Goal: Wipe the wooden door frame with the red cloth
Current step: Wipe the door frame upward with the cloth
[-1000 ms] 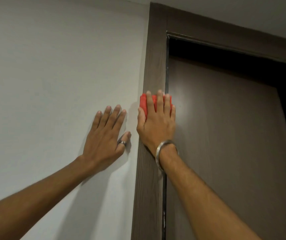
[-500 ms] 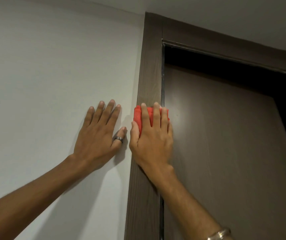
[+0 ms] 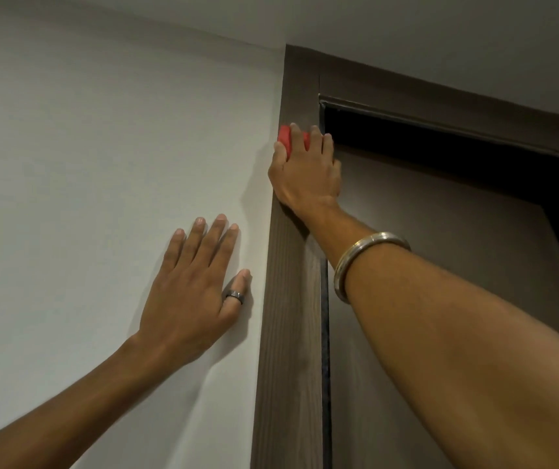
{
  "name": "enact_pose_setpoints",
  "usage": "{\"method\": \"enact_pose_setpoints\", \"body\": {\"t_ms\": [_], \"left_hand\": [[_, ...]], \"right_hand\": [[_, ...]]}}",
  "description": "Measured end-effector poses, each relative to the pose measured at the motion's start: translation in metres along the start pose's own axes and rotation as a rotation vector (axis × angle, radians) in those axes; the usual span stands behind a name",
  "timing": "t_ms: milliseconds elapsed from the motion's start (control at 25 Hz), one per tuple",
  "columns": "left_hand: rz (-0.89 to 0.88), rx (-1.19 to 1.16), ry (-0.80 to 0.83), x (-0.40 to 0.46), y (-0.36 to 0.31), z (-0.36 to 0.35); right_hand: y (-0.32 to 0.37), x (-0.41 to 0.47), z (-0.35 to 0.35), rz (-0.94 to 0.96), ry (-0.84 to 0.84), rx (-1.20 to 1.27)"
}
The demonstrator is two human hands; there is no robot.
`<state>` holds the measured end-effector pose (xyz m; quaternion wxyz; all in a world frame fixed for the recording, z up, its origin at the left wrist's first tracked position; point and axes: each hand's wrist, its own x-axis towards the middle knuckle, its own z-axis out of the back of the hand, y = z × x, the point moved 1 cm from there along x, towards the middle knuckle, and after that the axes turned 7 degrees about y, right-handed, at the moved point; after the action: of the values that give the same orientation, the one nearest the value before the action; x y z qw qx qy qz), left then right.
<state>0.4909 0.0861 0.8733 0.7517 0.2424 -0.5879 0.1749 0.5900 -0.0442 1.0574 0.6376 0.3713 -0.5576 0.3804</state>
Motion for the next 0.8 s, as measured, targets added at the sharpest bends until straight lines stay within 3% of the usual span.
{"method": "enact_pose_setpoints", "body": {"t_ms": [440,800], "left_hand": [[-0.004,0.005,0.010,0.000,-0.001,0.000],[0.020,-0.032,0.001,-0.008,-0.007,-0.002]], "right_hand": [[-0.003,0.070,0.020,0.058,0.128,0.045],[-0.010,-0.037,-0.003,0.028,-0.012,0.110]]}}
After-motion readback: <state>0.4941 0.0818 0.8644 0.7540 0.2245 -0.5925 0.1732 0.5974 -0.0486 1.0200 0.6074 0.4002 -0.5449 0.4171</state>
